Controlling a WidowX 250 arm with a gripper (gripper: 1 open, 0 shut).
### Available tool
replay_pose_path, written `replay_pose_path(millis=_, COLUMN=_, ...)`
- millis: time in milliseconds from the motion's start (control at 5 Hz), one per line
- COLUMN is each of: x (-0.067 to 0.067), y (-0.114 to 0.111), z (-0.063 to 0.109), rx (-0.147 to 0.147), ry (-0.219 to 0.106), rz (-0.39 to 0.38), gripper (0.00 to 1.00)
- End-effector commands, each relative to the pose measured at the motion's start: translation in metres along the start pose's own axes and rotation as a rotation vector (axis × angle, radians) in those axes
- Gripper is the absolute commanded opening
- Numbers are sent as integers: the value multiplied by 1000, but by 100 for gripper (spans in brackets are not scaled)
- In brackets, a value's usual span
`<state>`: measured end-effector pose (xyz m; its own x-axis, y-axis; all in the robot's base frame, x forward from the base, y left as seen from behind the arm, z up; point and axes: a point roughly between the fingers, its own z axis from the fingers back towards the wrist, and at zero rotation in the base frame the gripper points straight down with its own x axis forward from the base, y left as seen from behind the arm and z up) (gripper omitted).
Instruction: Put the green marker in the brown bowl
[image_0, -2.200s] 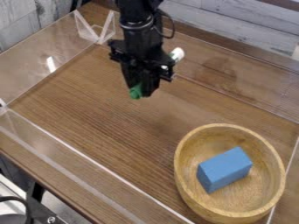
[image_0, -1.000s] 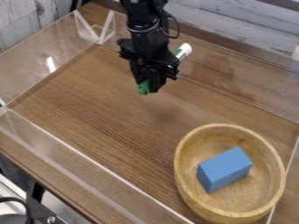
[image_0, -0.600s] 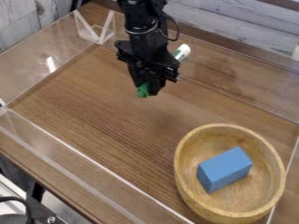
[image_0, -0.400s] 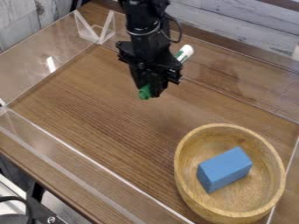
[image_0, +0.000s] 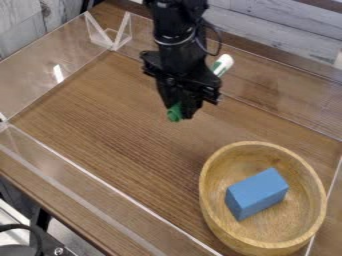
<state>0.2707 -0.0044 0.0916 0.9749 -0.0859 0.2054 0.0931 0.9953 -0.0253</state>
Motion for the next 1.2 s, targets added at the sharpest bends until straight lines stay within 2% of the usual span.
replay_pose_path(millis=0, x=0, y=-16, z=19, rx=7, ry=-53, rz=-8, gripper=0)
replay_pose_path(millis=600, x=-20, y=-75, z=29, rx=-5, ry=-72, rz=-38, gripper=0)
replay_pose_path(millis=1000, x=-31, y=-103, z=20, rx=5, ry=-81, rz=-53, gripper=0)
